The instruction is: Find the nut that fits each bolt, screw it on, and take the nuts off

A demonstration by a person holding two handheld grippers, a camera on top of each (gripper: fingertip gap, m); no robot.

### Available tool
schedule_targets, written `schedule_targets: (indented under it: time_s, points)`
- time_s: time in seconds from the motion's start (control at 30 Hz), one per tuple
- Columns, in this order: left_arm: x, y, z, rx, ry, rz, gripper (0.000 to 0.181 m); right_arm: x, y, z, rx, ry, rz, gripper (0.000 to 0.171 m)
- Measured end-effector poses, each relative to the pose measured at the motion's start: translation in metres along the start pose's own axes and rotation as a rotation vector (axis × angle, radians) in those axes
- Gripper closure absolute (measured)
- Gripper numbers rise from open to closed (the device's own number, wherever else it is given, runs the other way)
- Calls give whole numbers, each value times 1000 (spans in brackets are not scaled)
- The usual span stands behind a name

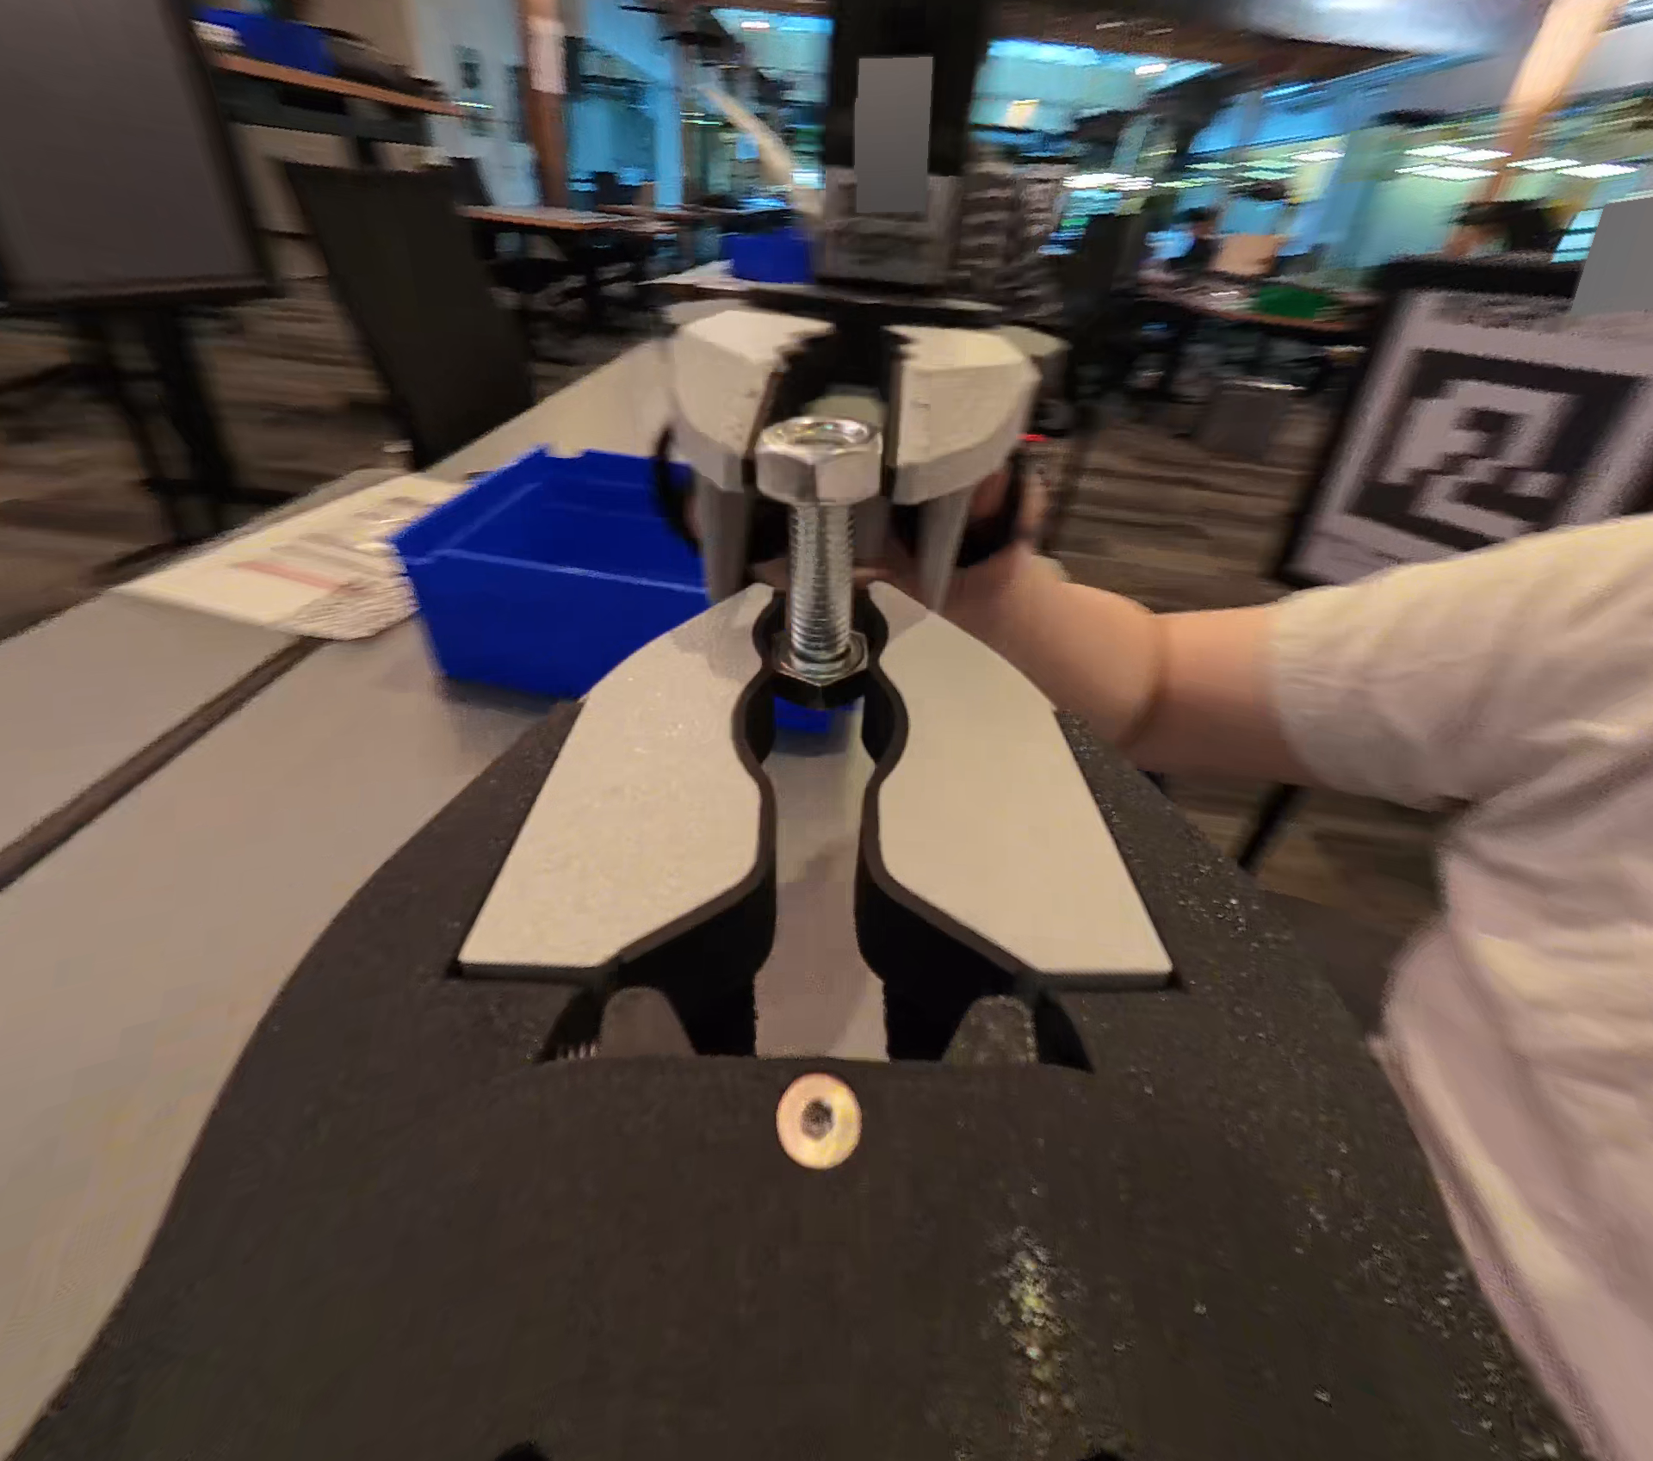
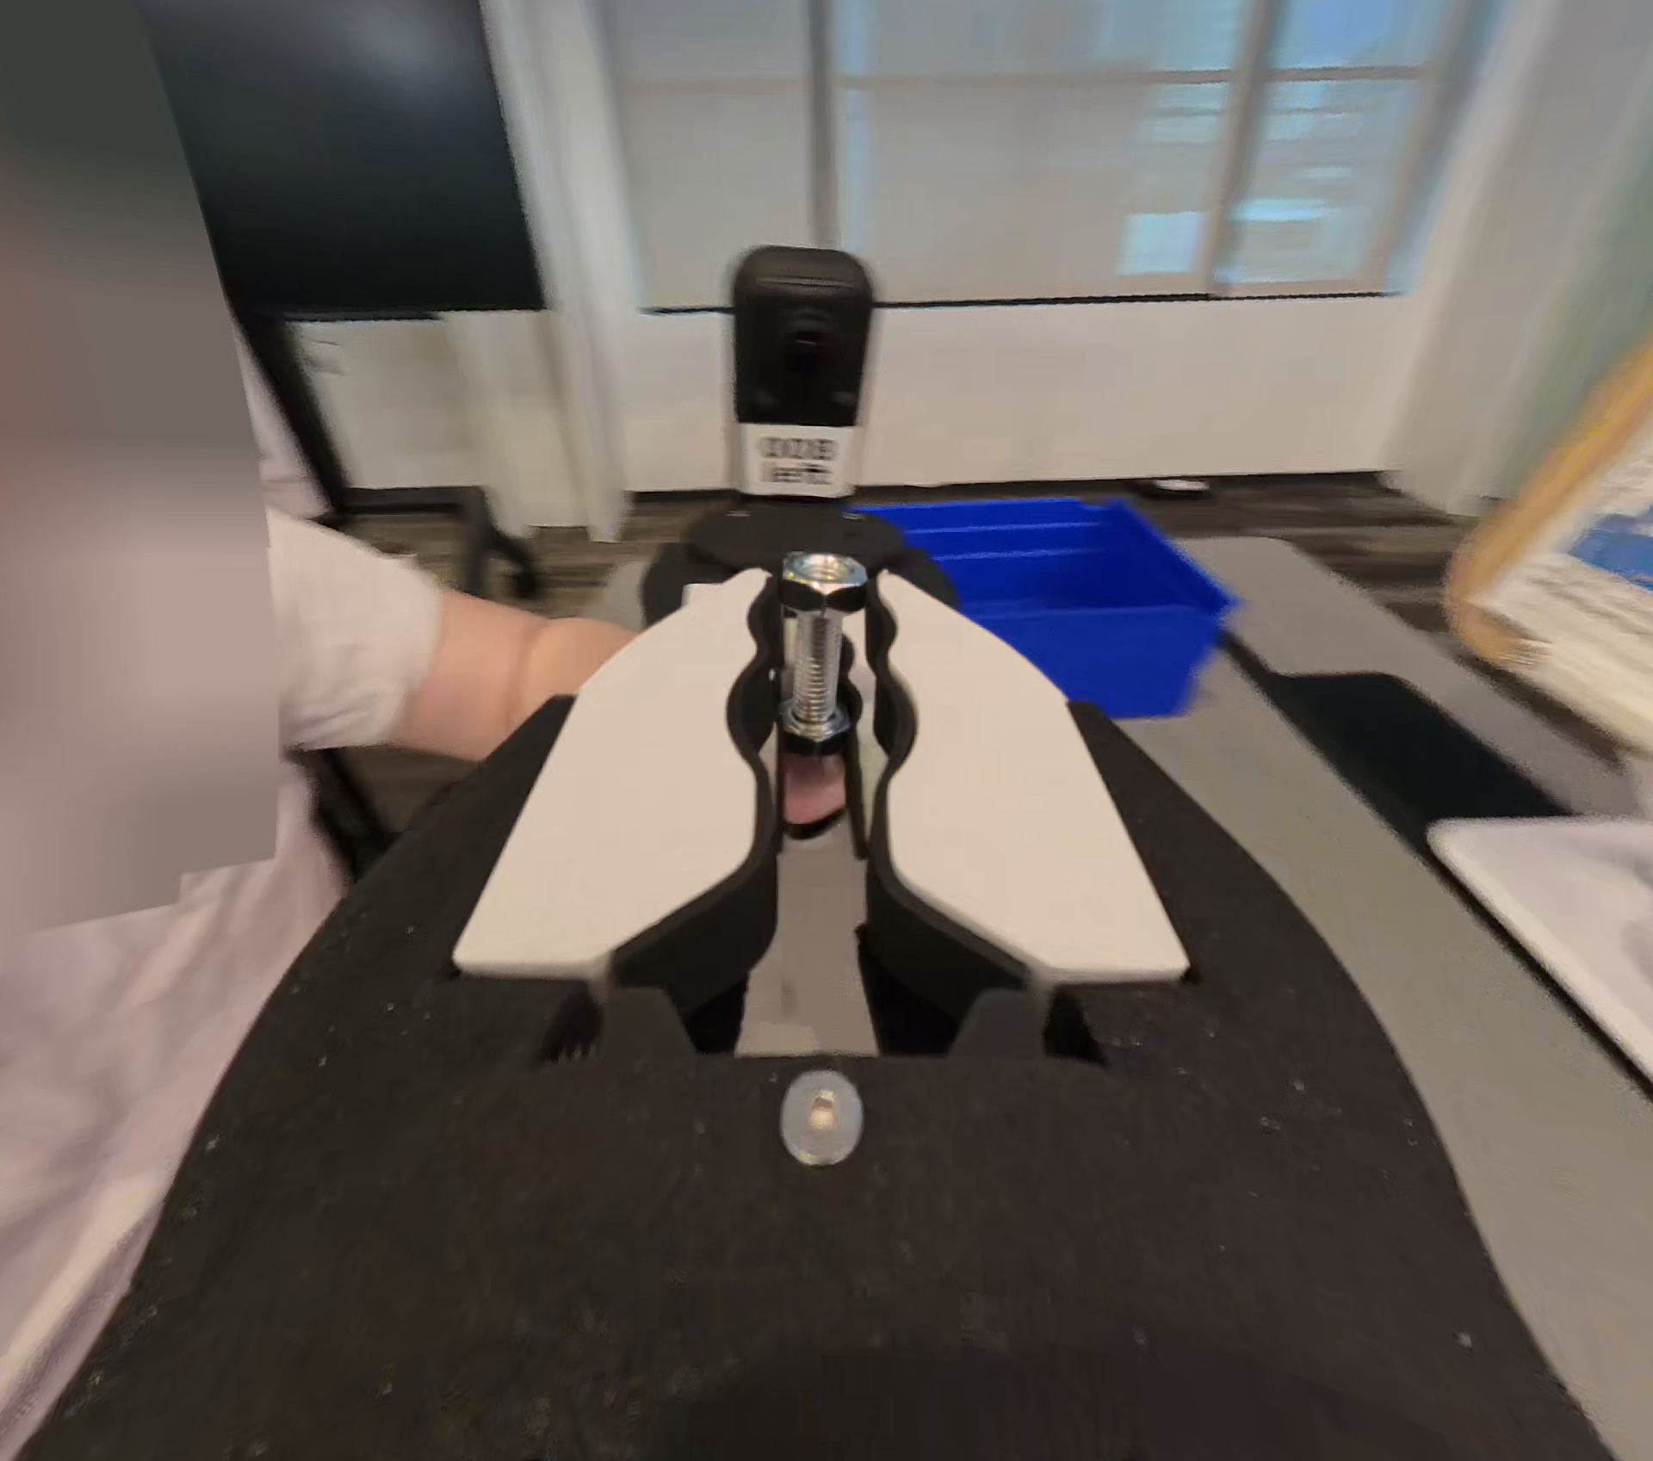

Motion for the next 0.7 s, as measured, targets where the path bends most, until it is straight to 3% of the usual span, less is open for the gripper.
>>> schedule_targets:
  time_s: [0.2,0.37,0.53,0.6,0.7]
  points:
    - [-43,2,-7,33,445,123,168,25,4,8,2,-435,-79,154]
    - [-62,7,-10,45,614,168,168,29,1,11,-78,-551,-149,154]
    - [-52,3,-6,50,529,135,168,20,-2,18,6,-407,-61,154]
    - [-45,2,-4,67,459,112,168,7,-12,40,108,-207,42,154]
    - [-38,1,-1,100,386,70,168,-25,-19,109,356,212,133,154]
Point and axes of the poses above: each gripper's, where its closed fingertips meet, z back along the fingers, y out of its underside, x = y × z across the jaws, the point moved 5 cm from there along z, back along the fingers, and after that the axes turned 4 degrees about -z, right-handed, at the moved point
